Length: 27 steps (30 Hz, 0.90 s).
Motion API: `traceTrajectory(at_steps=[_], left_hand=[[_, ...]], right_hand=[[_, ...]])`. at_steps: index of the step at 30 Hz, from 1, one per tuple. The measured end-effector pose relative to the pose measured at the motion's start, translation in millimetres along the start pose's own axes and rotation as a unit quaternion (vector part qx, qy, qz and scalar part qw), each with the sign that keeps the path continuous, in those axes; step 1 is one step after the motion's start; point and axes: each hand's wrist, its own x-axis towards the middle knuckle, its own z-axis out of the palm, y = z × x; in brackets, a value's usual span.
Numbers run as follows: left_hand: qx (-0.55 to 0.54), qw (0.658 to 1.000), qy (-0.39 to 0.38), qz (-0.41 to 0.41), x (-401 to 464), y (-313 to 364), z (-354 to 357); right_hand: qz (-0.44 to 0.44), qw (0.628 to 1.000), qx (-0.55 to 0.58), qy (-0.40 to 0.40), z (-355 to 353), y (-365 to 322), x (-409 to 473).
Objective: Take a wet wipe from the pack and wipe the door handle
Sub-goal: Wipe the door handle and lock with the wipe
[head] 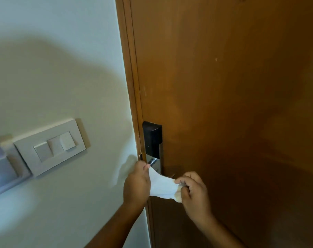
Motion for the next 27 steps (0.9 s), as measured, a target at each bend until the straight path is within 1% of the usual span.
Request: traceTrajectory(at_steps=[1, 2, 5, 7, 10, 11, 13, 15, 16, 17, 18, 20, 21, 22, 23, 24, 25, 26, 27], left_hand=[[0.044, 0.998, 0.008, 0.035, 6, -6, -1], [0.063, 0.997, 0.014, 0.052, 14, -12, -1], [0.083, 0.995, 0.017, 0.061, 27, -20, 0], [0.089, 0.993, -0.002, 0.074, 32, -26, 3], [0.092, 0.993, -0.012, 0.068, 39, -34, 7], [0.087, 0.994, -0.014, 0.064, 42, -36, 9], [0.072, 0.995, -0.028, 0.066, 47, -35, 13], [0.064, 0.994, -0.046, 0.076, 49, -34, 18], [0.054, 0.994, -0.057, 0.079, 50, -34, 21], [0.039, 0.994, -0.07, 0.075, 50, -34, 23], [0.019, 0.994, -0.085, 0.07, 51, -35, 25], [-0.038, 0.99, -0.123, 0.06, 55, -40, 27], [-0.076, 0.986, -0.143, 0.049, 58, -42, 27], [-0.115, 0.98, -0.158, 0.033, 62, -45, 25], [-0.135, 0.978, -0.157, 0.026, 67, -47, 21], [-0.128, 0.982, -0.137, 0.036, 71, -50, 17], [-0.097, 0.988, -0.102, 0.063, 77, -52, 11], [-0.063, 0.991, -0.065, 0.095, 82, -53, 5], [-0.044, 0.991, -0.03, 0.123, 86, -53, 0]], right_hand=[[-0.01, 1.0, -0.019, -0.005, 3, -2, 2], [-0.024, 0.999, -0.038, -0.017, 7, -4, 4], [-0.072, 0.988, -0.115, -0.076, 18, -5, 2], [-0.088, 0.977, -0.17, -0.089, 26, -4, 2], [-0.054, 0.976, -0.202, -0.062, 23, -4, 5], [-0.048, 0.967, -0.239, -0.07, 22, -4, 6], [-0.079, 0.952, -0.291, -0.044, 19, -4, 7], [-0.113, 0.948, -0.296, -0.025, 22, -11, 7], [-0.156, 0.941, -0.301, -0.025, 28, -14, 8], [-0.206, 0.927, -0.311, -0.046, 36, -17, 9], [-0.263, 0.903, -0.334, -0.071, 45, -18, 12], [-0.355, 0.842, -0.387, -0.124, 62, -12, 20], [-0.373, 0.818, -0.414, -0.144, 68, -7, 24], [-0.379, 0.806, -0.428, -0.154, 71, -1, 29], [-0.369, 0.805, -0.433, -0.167, 71, 4, 34], [-0.348, 0.814, -0.431, -0.174, 70, 9, 39], [-0.332, 0.822, -0.427, -0.178, 69, 11, 43], [-0.342, 0.817, -0.433, -0.166, 68, 16, 45], [-0.371, 0.804, -0.441, -0.144, 70, 21, 45]])
